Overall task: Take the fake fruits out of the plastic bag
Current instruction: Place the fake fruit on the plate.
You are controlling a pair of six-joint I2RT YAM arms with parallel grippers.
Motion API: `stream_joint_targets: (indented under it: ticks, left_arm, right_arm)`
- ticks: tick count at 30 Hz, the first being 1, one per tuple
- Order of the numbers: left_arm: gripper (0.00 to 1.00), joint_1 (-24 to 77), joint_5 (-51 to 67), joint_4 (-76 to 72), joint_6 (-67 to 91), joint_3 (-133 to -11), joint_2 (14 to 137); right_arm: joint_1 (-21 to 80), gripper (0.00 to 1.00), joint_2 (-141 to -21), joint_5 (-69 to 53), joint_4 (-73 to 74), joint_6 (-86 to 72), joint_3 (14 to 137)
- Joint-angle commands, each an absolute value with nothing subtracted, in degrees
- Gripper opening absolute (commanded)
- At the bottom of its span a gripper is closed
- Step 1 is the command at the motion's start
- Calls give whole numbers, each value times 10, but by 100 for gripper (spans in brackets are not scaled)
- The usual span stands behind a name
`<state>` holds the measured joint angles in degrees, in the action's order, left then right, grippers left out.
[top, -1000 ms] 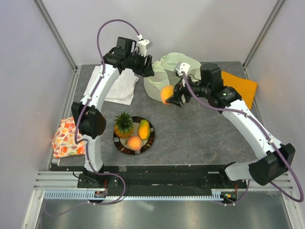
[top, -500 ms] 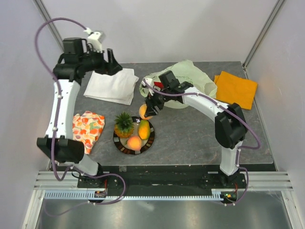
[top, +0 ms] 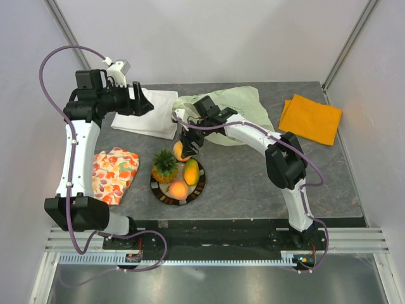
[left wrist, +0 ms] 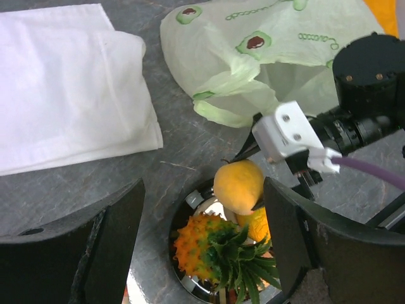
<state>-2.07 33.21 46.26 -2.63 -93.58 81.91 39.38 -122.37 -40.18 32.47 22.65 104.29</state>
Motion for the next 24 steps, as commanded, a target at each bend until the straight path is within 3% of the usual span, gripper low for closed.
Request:
stream_joint_targets:
  ticks: [1, 16, 22, 24]
  left_arm:
    - [82, -35, 346, 454, -11, -933, 806]
    - [82, -40, 361, 459, 10, -865, 816]
    - [82, -38, 369, 455, 16, -857, 828]
    - [81, -38, 370, 454, 16, -860, 833]
  right_arm:
    - [416, 10, -1230, -403, 329, 283, 1037]
    - [432, 16, -1263, -359, 317, 304, 1037]
    - [432, 22, -1271, -361, 309, 296, 1042]
    - [432, 30, -1272, -361, 308, 294, 1042]
